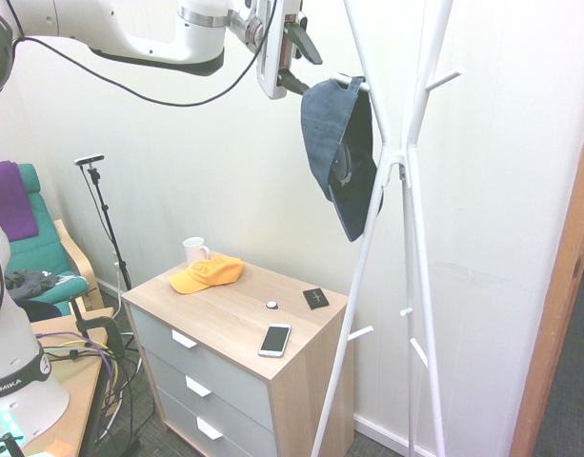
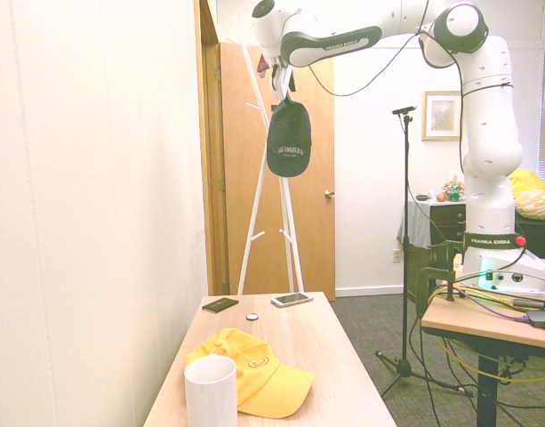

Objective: Hang the cap

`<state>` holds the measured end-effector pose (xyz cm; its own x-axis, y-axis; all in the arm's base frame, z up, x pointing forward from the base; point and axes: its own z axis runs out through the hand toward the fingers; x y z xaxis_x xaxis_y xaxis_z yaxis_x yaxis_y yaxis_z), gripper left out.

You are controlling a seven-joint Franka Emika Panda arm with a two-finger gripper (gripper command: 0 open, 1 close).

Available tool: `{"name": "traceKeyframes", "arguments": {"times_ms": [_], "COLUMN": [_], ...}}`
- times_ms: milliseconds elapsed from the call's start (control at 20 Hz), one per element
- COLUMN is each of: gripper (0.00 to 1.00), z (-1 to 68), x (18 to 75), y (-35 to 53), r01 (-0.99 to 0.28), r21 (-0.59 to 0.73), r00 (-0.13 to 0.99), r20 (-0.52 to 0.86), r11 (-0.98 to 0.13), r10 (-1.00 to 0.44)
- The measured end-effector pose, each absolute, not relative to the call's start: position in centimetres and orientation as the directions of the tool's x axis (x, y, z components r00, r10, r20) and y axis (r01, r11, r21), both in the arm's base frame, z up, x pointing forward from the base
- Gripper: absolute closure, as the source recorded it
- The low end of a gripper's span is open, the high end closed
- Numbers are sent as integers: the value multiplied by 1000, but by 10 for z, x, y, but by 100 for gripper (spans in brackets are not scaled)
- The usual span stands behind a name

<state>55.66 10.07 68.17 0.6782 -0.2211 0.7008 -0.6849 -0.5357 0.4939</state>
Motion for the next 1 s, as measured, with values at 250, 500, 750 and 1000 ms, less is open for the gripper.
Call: {"name": "traceKeyframes", "arguments": {"times_ms": [250,500,750,1000], "gripper": [0,0,0,0], "z": [701,720,705,699], "x": [539,525,535,539], "y": [125,145,150,153], "r01": [-665,-640,-640,-650], "r21": [350,171,11,-7], "r00": [708,741,752,742], "r20": [575,397,214,212], "r11": [-659,-749,-769,-760], "r10": [-409,-542,-623,-636]}}
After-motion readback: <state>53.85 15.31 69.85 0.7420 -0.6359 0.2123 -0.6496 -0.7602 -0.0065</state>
